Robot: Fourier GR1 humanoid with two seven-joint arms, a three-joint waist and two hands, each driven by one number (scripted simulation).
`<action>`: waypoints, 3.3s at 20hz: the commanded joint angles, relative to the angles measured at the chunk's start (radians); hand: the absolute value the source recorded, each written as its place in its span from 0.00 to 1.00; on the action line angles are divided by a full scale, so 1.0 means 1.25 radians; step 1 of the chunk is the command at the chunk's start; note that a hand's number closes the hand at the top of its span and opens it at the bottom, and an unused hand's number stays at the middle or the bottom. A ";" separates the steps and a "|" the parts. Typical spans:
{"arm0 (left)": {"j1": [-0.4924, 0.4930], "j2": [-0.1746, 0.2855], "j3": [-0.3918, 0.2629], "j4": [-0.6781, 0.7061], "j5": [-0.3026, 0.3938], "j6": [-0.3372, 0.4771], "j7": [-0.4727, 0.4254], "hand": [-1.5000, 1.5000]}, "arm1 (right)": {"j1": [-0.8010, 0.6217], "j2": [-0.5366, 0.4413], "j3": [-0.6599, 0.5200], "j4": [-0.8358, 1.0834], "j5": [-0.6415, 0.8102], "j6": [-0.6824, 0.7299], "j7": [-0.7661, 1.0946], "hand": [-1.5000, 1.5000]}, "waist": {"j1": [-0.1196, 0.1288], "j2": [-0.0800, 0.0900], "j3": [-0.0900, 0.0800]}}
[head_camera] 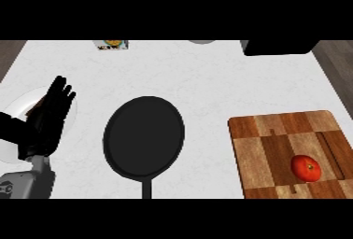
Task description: Pick the tomato from the cutting board and place it in the pan
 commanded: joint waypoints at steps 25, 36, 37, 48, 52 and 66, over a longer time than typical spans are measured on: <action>0.012 -0.011 -0.003 -0.068 -0.017 -0.021 0.049 0.50 | -0.049 -0.176 0.233 -0.223 0.486 0.186 0.351 0.00 | 0.033 0.003 -0.002; 0.004 -0.028 0.001 -0.044 -0.027 -0.034 0.041 0.50 | -0.001 -0.101 0.244 -0.392 0.702 0.192 0.497 0.00 | 0.029 0.003 -0.002; 0.003 -0.020 0.014 -0.030 -0.024 -0.039 0.031 0.50 | -0.110 -0.085 0.273 -0.401 0.652 0.263 0.574 0.00 | 0.039 0.005 -0.002; -0.033 -0.028 0.048 0.037 -0.017 -0.071 0.001 0.50 | -0.157 0.041 0.315 -0.334 0.807 0.306 0.579 0.00 | 0.033 0.005 -0.002; 0.010 -0.038 0.019 -0.044 -0.039 -0.066 0.040 0.50 | -0.187 0.122 0.381 -0.308 0.898 0.291 0.624 0.00 | 0.037 0.005 -0.002; 0.051 -0.113 -0.020 -0.051 -0.103 -0.034 -0.008 0.50 | -0.229 0.183 0.338 -0.096 0.998 0.239 0.458 0.00 | 0.035 0.004 -0.002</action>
